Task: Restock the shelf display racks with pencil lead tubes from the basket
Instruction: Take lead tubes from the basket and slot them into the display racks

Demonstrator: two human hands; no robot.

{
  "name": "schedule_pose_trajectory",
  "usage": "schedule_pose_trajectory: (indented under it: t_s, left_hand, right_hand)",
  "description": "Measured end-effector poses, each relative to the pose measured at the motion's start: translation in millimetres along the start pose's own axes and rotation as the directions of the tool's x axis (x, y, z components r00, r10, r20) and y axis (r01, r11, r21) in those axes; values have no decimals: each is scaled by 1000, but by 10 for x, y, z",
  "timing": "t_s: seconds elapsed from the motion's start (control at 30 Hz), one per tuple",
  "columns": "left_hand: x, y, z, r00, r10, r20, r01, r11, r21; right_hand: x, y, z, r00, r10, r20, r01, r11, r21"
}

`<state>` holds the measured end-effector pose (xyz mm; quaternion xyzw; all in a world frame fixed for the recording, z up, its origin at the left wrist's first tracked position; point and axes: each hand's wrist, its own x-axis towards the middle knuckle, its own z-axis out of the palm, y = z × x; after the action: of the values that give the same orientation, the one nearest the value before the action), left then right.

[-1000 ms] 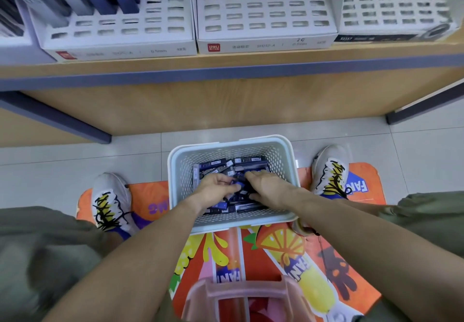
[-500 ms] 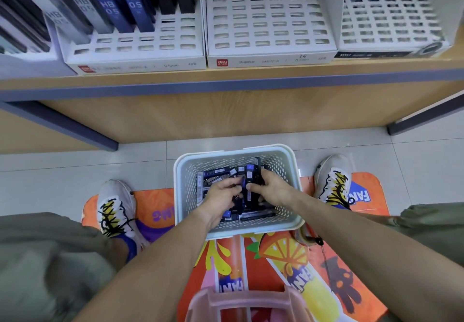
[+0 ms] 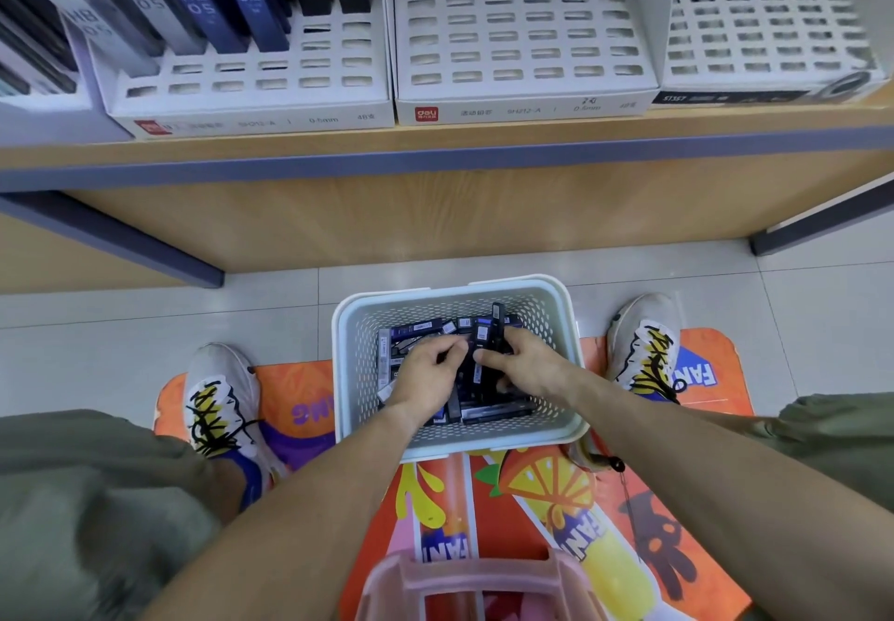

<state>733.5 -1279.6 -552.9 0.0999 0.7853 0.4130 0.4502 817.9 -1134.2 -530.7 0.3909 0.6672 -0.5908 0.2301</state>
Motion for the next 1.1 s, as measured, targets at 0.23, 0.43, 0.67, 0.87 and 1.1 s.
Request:
schedule_pose_trajectory:
  t_s: [0.23, 0.43, 0.67, 0.87, 1.1]
  left_hand:
    - [-65, 173, -11, 996, -49, 77, 65, 973, -220]
    - [-255, 335, -81, 928, -156, 339, 300, 852, -428]
    - [-648, 691, -255, 951, -14, 308, 211, 759, -616]
    - [-969, 1106, -476, 956, 68, 284, 148, 726, -672]
    - [-1301, 1739, -748, 965, 237, 114, -108, 752, -650]
  right_hand:
    - [-103, -163, -43, 991, -119, 68, 104, 976, 190]
    - [-311, -334, 1, 979, -202, 11, 200, 977, 68]
    - [-598, -635, 63, 919, -364, -153, 305, 900, -313]
    - [-1008, -1039, 123, 762, -572, -303, 409, 788, -460]
    - [-1496, -1662, -27, 605, -720, -341, 530, 684, -502]
